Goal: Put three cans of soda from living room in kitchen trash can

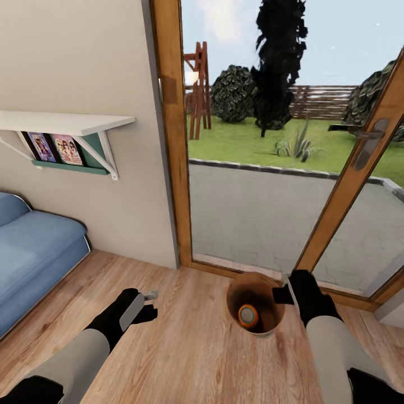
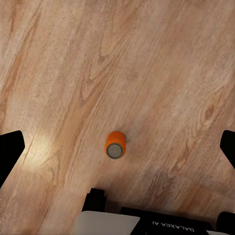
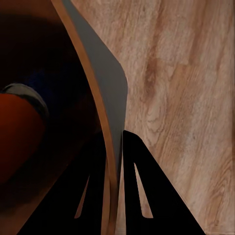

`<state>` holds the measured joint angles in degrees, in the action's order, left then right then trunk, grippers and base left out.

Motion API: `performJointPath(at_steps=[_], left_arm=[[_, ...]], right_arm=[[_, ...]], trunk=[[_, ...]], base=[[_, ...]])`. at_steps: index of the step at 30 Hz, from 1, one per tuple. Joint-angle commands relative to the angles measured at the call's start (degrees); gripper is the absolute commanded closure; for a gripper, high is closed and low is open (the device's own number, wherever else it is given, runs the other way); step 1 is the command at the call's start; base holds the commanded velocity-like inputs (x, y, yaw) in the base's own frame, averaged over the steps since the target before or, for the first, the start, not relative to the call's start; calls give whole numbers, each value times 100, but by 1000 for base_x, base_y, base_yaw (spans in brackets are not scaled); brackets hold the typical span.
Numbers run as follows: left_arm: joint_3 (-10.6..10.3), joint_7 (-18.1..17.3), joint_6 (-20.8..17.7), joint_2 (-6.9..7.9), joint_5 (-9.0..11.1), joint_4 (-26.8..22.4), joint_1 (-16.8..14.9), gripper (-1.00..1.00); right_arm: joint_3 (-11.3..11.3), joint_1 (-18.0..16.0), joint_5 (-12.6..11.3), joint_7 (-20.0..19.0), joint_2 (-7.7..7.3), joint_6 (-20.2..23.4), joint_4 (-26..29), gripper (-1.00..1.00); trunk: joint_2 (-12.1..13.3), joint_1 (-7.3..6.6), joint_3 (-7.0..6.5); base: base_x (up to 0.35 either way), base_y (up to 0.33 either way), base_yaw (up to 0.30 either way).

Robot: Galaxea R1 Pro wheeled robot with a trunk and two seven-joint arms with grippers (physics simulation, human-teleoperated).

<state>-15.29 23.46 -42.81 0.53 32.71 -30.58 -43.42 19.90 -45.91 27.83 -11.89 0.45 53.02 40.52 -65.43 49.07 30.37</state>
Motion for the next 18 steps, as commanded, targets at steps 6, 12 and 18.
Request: performJointPath(at_steps=[6,12,18], left_arm=[[0,2,1,0,-8,21,0,-100],[0,7,2,0,-10,25,0,-100],[0,2,4,0,-17,25,0,-100]], right_arm=[[55,2,-93,-30,280,698,1307,100],[67,4,-99,-196,501,698,1867,100],[61,3,-55,-2035,437,698,1940,100]], trunk=[[0,0,-1],[0,0,-1],[0,0,-1]], base=[[0,0,0],[0,0,0],[0,0,0]])
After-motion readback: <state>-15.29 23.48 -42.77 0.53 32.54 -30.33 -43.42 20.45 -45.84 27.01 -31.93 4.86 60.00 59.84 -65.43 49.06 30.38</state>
